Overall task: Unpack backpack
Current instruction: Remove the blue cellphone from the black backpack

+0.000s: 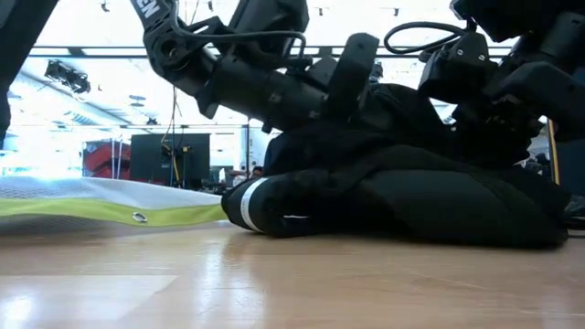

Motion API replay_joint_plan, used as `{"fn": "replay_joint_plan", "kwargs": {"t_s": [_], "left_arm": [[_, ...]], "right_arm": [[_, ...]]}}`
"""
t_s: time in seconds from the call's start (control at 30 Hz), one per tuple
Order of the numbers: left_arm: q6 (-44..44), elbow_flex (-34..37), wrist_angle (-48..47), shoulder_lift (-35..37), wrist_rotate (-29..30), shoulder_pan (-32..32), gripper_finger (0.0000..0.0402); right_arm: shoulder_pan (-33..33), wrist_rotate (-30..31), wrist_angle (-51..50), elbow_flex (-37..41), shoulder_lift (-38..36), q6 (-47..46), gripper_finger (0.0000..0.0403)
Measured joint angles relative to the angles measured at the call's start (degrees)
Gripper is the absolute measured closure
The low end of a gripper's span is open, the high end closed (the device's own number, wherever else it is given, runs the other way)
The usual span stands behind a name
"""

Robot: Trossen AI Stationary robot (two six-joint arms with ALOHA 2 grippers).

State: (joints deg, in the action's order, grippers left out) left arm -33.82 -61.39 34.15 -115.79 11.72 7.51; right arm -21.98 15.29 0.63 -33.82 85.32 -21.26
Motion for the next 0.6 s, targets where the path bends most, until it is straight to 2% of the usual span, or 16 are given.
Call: {"fn": "replay_joint_plan", "kwargs": {"t_s": [0.37,0.43,0.6], "left_arm": [[-2.31,-0.17,-10.1,0.0,0.33,0.1,0.022],[-2.37,-0.17,-11.17,0.0,0.36,0.31,0.022],[-2.4,-0.17,-11.6,0.02,0.84,0.76,0.022]], "right_arm": [[-2.91,0.24,-2.43,-5.26,-1.24,1.71,0.0382],[-4.0,2.7,-5.93,-6.7,-1.69,1.38,0.0382],[-5.62,13.95,-20.36,-9.33,-2.14,-5.5,0.0384]]}}
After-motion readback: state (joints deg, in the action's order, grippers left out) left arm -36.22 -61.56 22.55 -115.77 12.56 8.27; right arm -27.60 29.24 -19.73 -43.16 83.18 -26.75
